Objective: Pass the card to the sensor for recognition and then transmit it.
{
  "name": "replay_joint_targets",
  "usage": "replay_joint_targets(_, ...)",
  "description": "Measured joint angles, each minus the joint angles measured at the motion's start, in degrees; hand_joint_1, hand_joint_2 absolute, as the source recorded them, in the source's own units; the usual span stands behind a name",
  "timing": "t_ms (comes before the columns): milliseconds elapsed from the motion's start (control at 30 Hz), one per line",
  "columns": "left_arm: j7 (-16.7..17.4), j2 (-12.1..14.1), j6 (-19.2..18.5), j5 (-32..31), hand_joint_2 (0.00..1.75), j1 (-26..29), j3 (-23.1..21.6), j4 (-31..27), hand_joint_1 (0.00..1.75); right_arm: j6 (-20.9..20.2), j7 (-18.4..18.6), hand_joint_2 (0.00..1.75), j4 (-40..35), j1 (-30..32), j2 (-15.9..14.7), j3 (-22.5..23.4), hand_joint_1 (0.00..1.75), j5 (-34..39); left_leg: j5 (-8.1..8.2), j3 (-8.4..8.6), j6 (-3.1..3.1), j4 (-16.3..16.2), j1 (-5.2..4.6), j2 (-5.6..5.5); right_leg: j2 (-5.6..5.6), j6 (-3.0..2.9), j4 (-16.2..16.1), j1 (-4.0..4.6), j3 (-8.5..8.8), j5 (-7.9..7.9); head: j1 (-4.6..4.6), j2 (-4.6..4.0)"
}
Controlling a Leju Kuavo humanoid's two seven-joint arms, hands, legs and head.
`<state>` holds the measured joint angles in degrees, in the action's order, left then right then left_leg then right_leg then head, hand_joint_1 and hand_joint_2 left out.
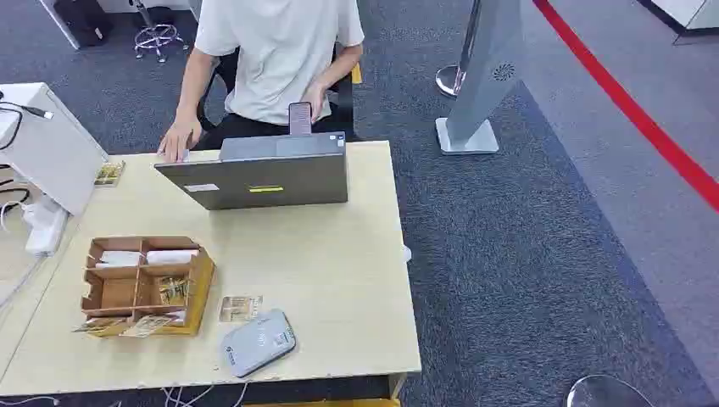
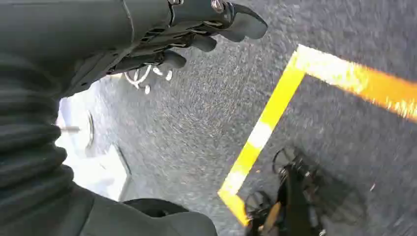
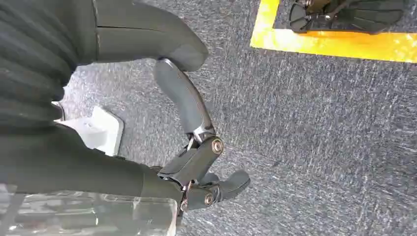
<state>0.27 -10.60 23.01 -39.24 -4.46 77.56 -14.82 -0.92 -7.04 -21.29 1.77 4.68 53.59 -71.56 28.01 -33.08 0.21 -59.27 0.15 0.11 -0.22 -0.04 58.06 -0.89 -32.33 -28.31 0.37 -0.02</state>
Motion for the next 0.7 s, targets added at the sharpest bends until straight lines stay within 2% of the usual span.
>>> replay_joint_targets(133, -2.4, -1.7, 5.0, 2.7, 1.75, 0.1, 3.1, -2.0, 0.0, 1.1, -0.1, 1.75, 1.4, -0.5, 0.0, 1.8, 0.0, -1.0, 0.0, -0.01, 0.0, 0.0, 0.0, 0.0, 0.0, 0.0, 0.0, 0.0, 0.01, 0.0, 0.0, 0.0)
replay_joint_targets(300, -5.2, -4.4, 10.2, 6.6, 1.75, 0.9, 6.4, -7.4, 0.0, 2.5, -0.1, 1.75, 3.0, -1.0, 0.0, 4.0, 0.0, -2.0, 0.01, -0.03, 0.0, 0.0, -0.01, -0.01, 0.0, 0.0, 0.0, -0.01, 0.02, 0.0, 0.0, 0.0)
replay_joint_targets(433, -9.4, -6.0, 13.2, 9.8, 1.75, 2.2, 8.4, -11.6, 0.0, 3.2, -0.1, 1.75, 3.7, -1.2, 0.6, 5.6, 0.0, -2.7, 0.01, -0.01, 0.0, 0.0, 0.0, 0.0, 0.0, 0.0, 0.0, 0.0, 0.02, -0.01, -0.02, 0.0)
replay_joint_targets(600, -17.7, -7.6, 15.7, 12.9, 1.75, 3.5, 10.1, -16.7, 0.0, 4.0, 0.1, 1.75, 3.9, -1.4, 1.8, 7.7, 0.0, -2.8, 0.01, -0.01, 0.0, 0.0, 0.02, 0.0, -0.01, 0.0, 0.0, 0.01, 0.02, -0.01, 0.0, 0.0)
replay_joint_targets(700, -26.1, -8.1, 16.8, 15.4, 1.75, 3.7, 10.6, -17.9, 0.0, 4.2, -0.4, 1.75, 4.0, -1.5, 2.3, 8.7, 0.0, -2.8, 0.0, -0.01, 0.0, 0.0, 0.01, 0.0, -0.01, 0.0, 0.0, 0.01, 0.03, -0.01, -0.02, 0.0)
